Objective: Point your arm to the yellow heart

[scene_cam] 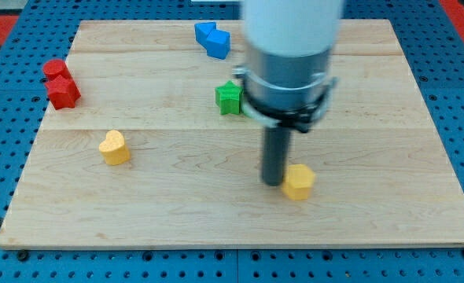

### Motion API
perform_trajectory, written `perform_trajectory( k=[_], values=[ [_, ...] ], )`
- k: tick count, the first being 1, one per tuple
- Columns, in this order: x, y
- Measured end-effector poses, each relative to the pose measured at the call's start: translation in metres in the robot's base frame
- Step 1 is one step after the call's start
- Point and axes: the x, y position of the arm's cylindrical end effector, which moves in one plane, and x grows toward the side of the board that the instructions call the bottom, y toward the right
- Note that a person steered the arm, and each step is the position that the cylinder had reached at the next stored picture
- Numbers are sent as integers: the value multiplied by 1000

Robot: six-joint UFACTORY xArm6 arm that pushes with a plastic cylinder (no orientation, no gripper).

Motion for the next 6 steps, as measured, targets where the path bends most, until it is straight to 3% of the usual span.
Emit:
perform_trajectory(
  k=[1, 3, 4, 5, 6],
  values=[
    [0, 24],
    [44, 69],
    [43, 25],
    [42, -68],
    [8, -177]
  ],
)
